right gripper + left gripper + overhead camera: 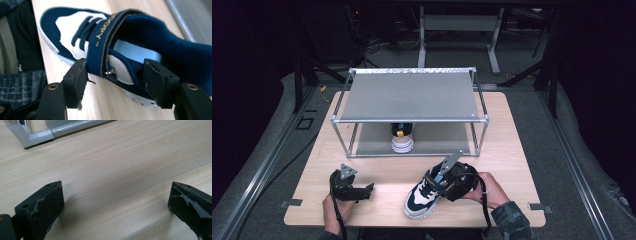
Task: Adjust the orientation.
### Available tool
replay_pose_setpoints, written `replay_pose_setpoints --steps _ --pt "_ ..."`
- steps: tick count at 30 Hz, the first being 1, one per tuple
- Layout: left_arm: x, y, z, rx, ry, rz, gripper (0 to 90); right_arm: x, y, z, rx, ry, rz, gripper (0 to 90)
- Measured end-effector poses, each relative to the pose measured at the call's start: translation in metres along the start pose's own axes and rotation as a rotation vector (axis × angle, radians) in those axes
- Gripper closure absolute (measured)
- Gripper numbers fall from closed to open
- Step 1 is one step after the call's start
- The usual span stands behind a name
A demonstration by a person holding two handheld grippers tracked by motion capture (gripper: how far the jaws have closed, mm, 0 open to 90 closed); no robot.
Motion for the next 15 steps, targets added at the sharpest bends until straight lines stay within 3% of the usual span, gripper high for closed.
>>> replay_pose_setpoints --steps 6,9,14,15 --pt "0.0001 -0.0001 0.0004 -0.002 -0.002 0.001 0.3 -0.0001 -0.0068 -0.0006 0.011 0.019 -0.018 45.8" --pt "0.0001 -0.0001 0.0005 -0.003 -0.002 0.001 0.3 -0.0025 -0.0046 -0.0017 0.026 0.027 -0.023 55.1" --pt "0.0001 0.0 0.0003 -0.002 -0.005 0.0 0.3 -0.0053 -0.0028 -0.0039 0.028 0.053 -0.012 60.2" --pt "0.0001 -0.0001 0.0005 -0.003 -0.002 0.001 0.2 -0.0044 -0.0035 -0.0048 0.03 0.049 0.013 61.0"
Point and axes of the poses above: each handheld gripper's, and its own axes: y roughly backward along the jaws, x roughly out of its top, z roughly to its right, the point moved 10 cm from there along -y, roughly forward along the jaws, and after that the axes turned 2 degrees about z, right-handed, at the moved point
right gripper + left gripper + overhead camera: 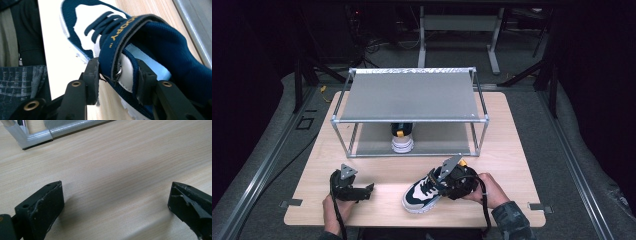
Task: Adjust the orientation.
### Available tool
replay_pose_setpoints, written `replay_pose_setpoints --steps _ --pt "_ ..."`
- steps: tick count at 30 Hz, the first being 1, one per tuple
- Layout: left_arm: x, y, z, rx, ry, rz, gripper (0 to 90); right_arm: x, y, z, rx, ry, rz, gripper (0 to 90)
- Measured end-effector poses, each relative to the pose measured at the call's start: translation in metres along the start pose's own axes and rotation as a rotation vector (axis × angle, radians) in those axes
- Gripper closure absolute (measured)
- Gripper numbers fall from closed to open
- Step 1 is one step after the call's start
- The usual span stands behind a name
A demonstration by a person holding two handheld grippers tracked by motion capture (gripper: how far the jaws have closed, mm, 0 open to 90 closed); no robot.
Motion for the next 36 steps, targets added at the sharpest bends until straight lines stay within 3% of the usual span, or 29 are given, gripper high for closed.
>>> replay_pose_setpoints --steps 6,9,14,17,24,28,36 --pt "0.0 0.0 0.0 0.001 -0.002 -0.001 0.3 0.001 0.003 -0.008 0.047 -0.045 0.057 65.2" --pt "0.0 0.0 0.0 0.002 -0.002 0.0 0.3 0.005 0.004 -0.014 0.038 -0.084 0.114 65.8" --pt "0.0 0.0 0.0 0.001 0.001 0.0 0.3 0.009 0.016 -0.011 -0.042 -0.175 0.158 66.1" --pt "0.0 0.0 0.0 0.002 -0.002 -0.001 0.3 0.006 0.022 -0.001 -0.134 -0.241 0.158 66.1" --pt "0.0 0.0 0.0 0.002 -0.001 0.0 0.3 0.001 0.033 0.012 -0.265 -0.355 0.179 66.1" --pt "0.0 0.0 0.0 0.001 0.001 0.0 0.3 -0.006 0.035 0.017 -0.327 -0.399 0.145 66.2" --pt "0.0 0.0 0.0 0.002 -0.001 -0.001 0.3 -0.017 0.035 0.023 -0.401 -0.495 0.144 65.9"
Point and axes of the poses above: each handheld gripper's, and its own axes: y roughly backward along the jaws, x roughly out of its top, z roughly to its right, the point moved 10 cm from there along -y, roughly forward along the jaws, and after that the axes turned 2 degrees about z, right-handed, at the moved point
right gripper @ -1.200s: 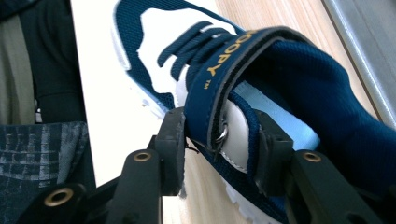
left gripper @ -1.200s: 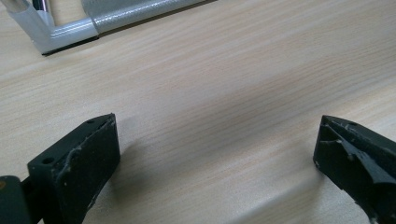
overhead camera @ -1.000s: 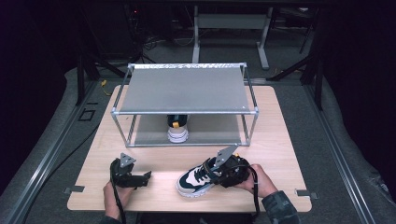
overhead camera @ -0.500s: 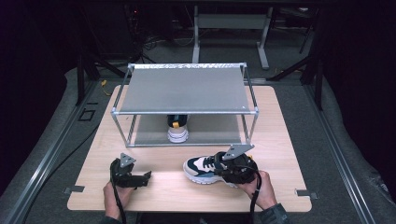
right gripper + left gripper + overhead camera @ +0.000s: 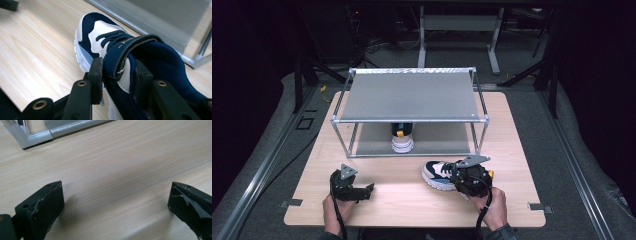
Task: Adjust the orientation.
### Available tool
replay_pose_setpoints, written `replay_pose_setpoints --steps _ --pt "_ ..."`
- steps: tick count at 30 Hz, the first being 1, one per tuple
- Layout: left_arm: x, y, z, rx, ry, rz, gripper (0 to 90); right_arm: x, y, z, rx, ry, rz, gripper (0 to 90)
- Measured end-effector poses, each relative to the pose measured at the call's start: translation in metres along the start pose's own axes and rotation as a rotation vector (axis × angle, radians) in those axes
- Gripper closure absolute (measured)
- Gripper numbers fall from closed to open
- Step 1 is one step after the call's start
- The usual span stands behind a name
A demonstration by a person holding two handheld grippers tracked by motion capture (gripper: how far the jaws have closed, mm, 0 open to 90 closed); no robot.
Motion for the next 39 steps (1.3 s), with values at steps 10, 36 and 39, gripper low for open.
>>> replay_pose_setpoints --steps 10,36,39 --pt "0.0 0.0 0.0 0.0 0.002 0.0 0.3 -0.012 -0.012 -0.01 0.01 0.045 -0.034 53.8" --pt "0.0 0.0 0.0 0.0 0.002 0.001 0.3 -0.026 0.008 0.042 0.213 0.132 0.013 0.0" --pt "0.0 0.0 0.0 0.0 0.0 0.001 0.4 -0.034 -0.001 0.046 0.207 0.113 0.019 5.7"
Point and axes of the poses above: each handheld gripper's, and its own axes: y roughly backward along the jaws, x roughly out of its top, z roughly to its right, the point moved 10 cm from there along -y, roughly forward along the jaws, and after that the axes turned 2 degrees about z, right-handed, at the moved point
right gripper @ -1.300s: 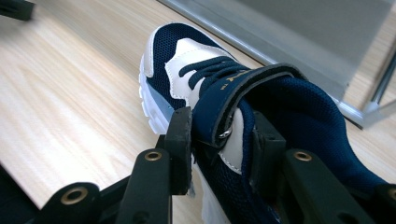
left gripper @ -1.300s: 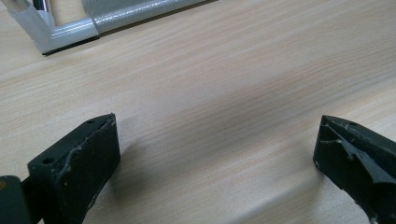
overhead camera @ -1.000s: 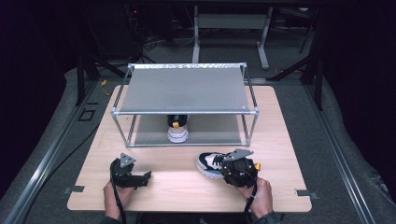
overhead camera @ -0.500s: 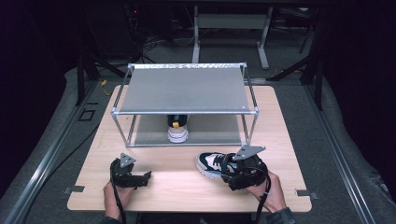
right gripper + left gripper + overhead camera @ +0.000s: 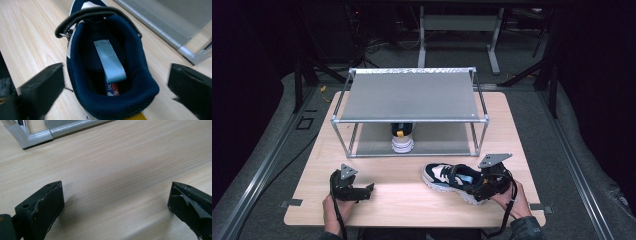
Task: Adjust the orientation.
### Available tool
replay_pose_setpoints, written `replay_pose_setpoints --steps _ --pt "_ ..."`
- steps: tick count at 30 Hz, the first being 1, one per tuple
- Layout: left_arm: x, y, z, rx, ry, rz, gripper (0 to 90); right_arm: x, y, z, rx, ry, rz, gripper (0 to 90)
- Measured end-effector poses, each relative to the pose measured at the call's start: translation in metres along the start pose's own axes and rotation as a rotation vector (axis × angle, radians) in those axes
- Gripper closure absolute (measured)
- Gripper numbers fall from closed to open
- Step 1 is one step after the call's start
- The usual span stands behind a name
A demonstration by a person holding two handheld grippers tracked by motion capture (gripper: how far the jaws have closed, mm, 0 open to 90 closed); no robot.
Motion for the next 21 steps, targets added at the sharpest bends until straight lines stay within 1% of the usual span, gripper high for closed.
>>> replay_pose_setpoints --steps 1,2,3,4,5,6,7,9,10,11,14,15,16,17,18,19,20,21 --pt "0.0 0.0 0.0 0.0 0.0 0.0 0.3 -0.002 -0.002 -0.001 0.019 -0.004 0.005 11.4" --pt "0.0 0.0 0.0 0.0 0.0 0.0 0.3 -0.002 -0.003 -0.003 0.036 -0.008 0.016 14.9" --pt "0.0 0.0 0.0 0.0 0.0 0.0 0.4 -0.002 -0.004 -0.005 0.048 -0.01 0.03 15.9" --pt "0.0 0.0 0.0 -0.001 0.002 0.0 0.4 -0.003 -0.004 -0.005 0.037 -0.004 0.024 16.5" --pt "0.0 0.0 0.0 0.0 0.0 0.0 0.3 -0.003 -0.004 -0.005 0.024 -0.009 0.028 17.2" --pt "0.0 0.0 0.0 -0.001 0.001 0.0 0.4 -0.003 -0.004 -0.005 0.025 -0.025 0.039 18.0" --pt "0.0 0.0 0.0 0.0 0.0 0.0 0.3 -0.003 -0.004 -0.006 0.022 -0.03 0.043 18.8" --pt "0.0 0.0 0.0 0.0 0.002 0.0 0.3 -0.004 -0.004 -0.007 -0.005 -0.067 0.033 20.2" --pt "0.0 0.0 0.0 0.0 0.0 0.0 0.4 -0.002 -0.005 -0.009 -0.026 -0.083 0.045 20.5" --pt "0.0 0.0 0.0 0.0 0.003 0.001 0.4 -0.002 -0.005 -0.011 -0.054 -0.105 0.042 20.6" --pt "0.0 0.0 0.0 0.001 0.002 0.0 0.4 0.002 -0.009 -0.02 -0.103 -0.188 0.072 19.1" --pt "0.0 0.0 0.0 0.001 0.003 0.0 0.4 0.0 -0.01 -0.021 -0.177 -0.196 0.053 17.4" --pt "0.0 0.0 0.0 0.001 0.001 0.0 0.4 0.002 -0.013 -0.025 -0.15 -0.198 0.071 14.8" --pt "0.0 0.0 0.0 0.001 0.001 0.0 0.4 0.003 -0.016 -0.028 -0.129 -0.188 0.08 9.7" --pt "0.0 0.0 0.0 0.001 0.003 0.0 0.4 0.0 -0.014 -0.024 -0.203 -0.175 0.034 2.9" --pt "0.0 0.0 0.0 0.001 0.003 0.0 0.4 0.004 -0.021 -0.03 -0.094 -0.192 0.087 0.0" --pt "0.0 0.0 0.0 0.001 0.001 0.0 0.3 0.004 -0.024 -0.031 -0.063 -0.19 0.094 0.0" --pt "0.0 0.0 0.0 0.001 0.0 0.0 0.4 0.002 -0.023 -0.028 -0.117 -0.178 0.074 0.0"
Point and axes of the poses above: each handheld gripper's, and its own axes: y roughly backward along the jaws, x roughly out of its top, z roughly to its right, the point moved 10 cm from there along -y, roughly forward along the jaws, and after that the axes turned 2 degrees about z, right-handed, at the moved point
